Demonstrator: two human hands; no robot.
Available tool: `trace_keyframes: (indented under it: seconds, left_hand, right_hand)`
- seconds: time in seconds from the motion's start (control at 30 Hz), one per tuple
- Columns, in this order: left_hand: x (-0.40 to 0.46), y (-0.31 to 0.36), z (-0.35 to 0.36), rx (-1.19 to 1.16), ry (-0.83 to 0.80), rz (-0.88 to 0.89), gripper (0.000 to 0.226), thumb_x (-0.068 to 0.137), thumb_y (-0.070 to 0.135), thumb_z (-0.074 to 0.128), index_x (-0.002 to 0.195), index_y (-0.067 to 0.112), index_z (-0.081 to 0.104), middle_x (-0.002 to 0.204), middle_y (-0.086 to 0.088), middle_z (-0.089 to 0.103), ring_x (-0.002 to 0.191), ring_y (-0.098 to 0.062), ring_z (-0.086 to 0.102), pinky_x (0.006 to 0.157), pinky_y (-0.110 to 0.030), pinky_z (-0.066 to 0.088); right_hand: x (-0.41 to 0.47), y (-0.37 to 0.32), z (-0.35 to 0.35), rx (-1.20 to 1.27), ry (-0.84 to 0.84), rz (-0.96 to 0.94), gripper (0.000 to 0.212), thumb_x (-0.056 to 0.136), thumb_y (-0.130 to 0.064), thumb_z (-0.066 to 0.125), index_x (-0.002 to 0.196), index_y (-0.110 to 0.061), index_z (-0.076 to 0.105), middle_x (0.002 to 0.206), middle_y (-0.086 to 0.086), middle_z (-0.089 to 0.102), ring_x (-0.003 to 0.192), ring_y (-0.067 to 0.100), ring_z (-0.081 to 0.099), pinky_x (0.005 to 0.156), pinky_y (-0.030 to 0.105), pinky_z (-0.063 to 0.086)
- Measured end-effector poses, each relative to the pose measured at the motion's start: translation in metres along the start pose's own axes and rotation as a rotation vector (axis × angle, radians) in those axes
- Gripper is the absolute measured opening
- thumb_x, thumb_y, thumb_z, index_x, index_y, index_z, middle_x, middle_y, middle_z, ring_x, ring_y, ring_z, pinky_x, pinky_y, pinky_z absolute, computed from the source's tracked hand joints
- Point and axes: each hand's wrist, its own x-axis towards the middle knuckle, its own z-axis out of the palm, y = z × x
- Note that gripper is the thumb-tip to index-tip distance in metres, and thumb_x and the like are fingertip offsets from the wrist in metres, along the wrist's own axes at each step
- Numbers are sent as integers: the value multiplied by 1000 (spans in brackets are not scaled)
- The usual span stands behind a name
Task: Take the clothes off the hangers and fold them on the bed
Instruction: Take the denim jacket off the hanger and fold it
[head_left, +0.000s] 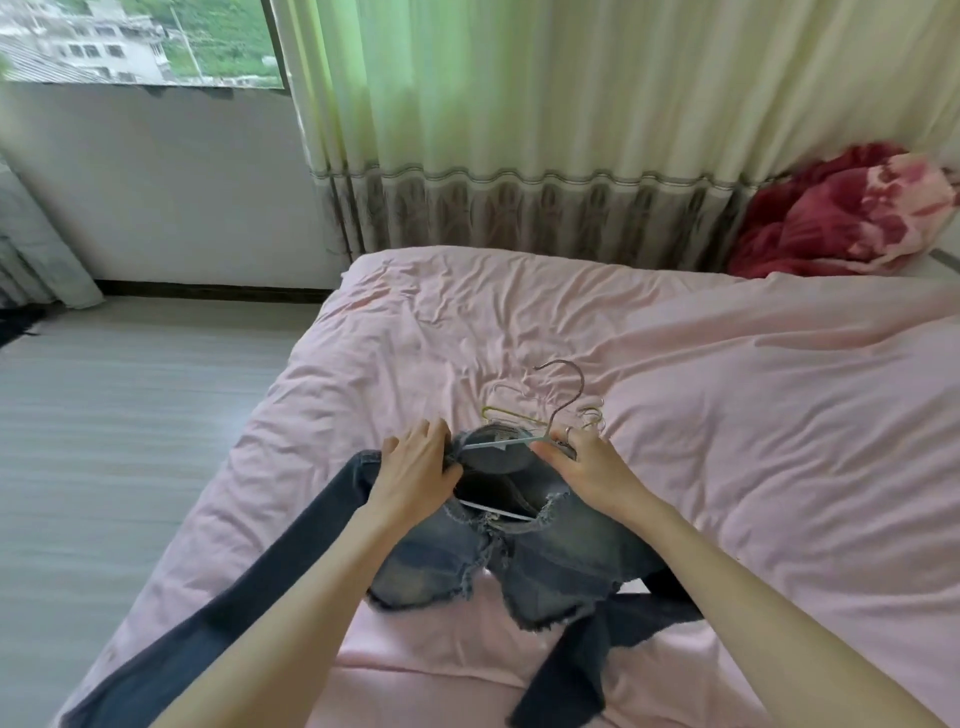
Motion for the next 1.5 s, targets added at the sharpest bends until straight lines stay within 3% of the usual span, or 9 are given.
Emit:
trace_keyframes:
  seconds: [0.33,0.5,0.67,0.77,0.87,1.1,1.2,1.33,1.5]
  left_hand:
    - [-16,-47,4,209,-43,-229,24,85,12,53,109,13,52,115,-13,43,107,-34,39,79,-38,39]
    - [-11,-65,9,-168,-31,-286,35,79,-6,47,109,10,57,109,-17,49,102,-37,52,86,-42,45]
    - [-7,-73,-3,-287,-335,-151,19,86,14,64,68,10,60,62,-3,51,68,-19,50,59,-28,31]
    - [-11,-80,-8,-766,-502,-151,15,77,30,74,74,15,74,68,1,59,69,-13,49,63,-23,36]
    - [-9,-81,-1,-1141,-550,-230,53,62,54,79,93,12,76,99,-9,71,93,-18,61,83,-31,44]
    - [4,-62,13,-1410,-395,-589,23,98,18,48,94,5,67,94,-13,70,85,-21,67,86,-35,53]
    - [1,-49,21,-1378,-373,-608,23,97,17,49,88,5,67,77,-7,72,73,-17,68,80,-35,54]
    - [3,-35,31,-1080,-419,-548,23,93,20,58,84,2,67,72,-11,60,66,-21,56,61,-30,44]
    - [12,-20,38,-804,-460,-468,13,90,20,60,86,8,57,56,-1,30,46,-12,24,40,-22,13]
  right_hand:
    - [-8,18,1,87,29,-37,36,92,-28,58,78,5,63,57,-2,42,53,7,39,55,20,28]
    - [-4,27,3,177,-16,-18,41,90,-29,60,68,5,58,56,2,38,54,7,32,58,28,27]
    - [7,49,0,250,81,148,15,86,-18,67,89,-6,74,88,12,72,84,13,59,80,29,45]
    - [6,62,-7,413,96,253,22,85,-7,66,104,3,68,96,5,68,94,13,59,85,15,46]
    - [-1,65,-11,610,35,281,11,86,0,62,91,-5,71,80,-4,68,81,8,58,69,5,46]
    - [-3,72,1,951,-20,350,26,56,-24,80,80,-14,78,91,-2,74,98,14,62,92,22,44]
    - [3,66,5,1177,150,401,16,63,-14,76,79,-12,76,83,-4,74,90,9,63,80,17,45]
    - [17,48,7,765,306,320,15,87,-14,64,96,-3,71,83,-5,70,83,1,61,68,4,44]
    - [37,22,-3,865,352,251,13,88,-12,63,76,-12,68,55,-7,64,56,6,58,61,16,49]
